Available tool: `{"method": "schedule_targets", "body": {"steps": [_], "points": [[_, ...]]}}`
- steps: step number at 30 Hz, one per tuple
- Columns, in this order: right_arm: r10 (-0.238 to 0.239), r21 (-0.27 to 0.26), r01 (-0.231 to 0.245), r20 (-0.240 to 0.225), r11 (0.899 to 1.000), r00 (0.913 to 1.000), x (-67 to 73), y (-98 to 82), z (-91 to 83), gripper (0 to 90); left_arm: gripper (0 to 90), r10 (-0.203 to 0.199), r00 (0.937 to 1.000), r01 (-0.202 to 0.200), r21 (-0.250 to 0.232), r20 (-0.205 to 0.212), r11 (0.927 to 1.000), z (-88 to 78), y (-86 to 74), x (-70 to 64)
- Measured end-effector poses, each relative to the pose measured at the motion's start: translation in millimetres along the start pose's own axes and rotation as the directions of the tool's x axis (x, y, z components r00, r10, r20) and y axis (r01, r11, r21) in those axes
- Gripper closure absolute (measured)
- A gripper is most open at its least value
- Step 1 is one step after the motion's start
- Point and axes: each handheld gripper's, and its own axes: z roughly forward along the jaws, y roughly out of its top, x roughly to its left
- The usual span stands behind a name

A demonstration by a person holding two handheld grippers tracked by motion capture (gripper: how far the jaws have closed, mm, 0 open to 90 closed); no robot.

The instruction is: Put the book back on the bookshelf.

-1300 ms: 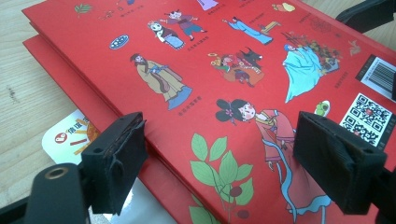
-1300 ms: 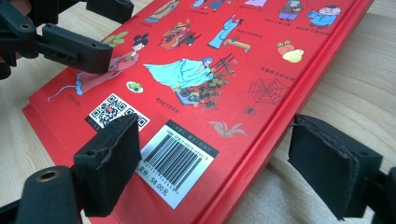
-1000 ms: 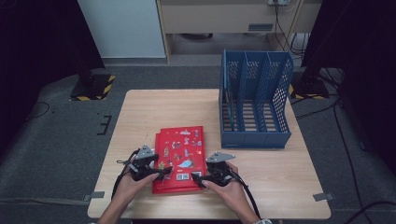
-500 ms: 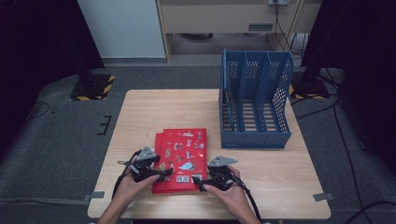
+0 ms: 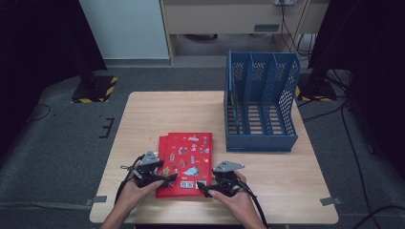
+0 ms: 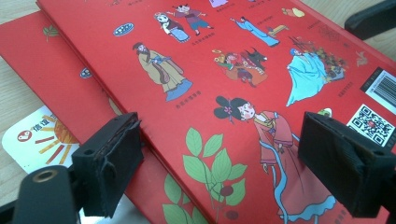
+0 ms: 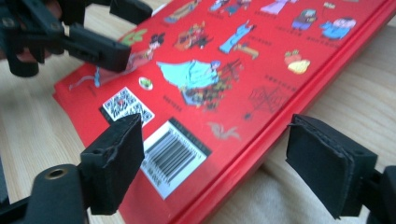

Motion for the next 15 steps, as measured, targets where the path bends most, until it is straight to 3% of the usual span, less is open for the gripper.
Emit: {"method": "schedule_targets", "body": {"steps": [15], "points": [[0.047,0.002,-0.047,-0.038,0.999,0.9982,-28.9,15.7,16.5,12.3,10.4,0.008,0.9999,-0.008,-0.011,-0.007,0.9999,-1.0,2.5,-4.7]]}}
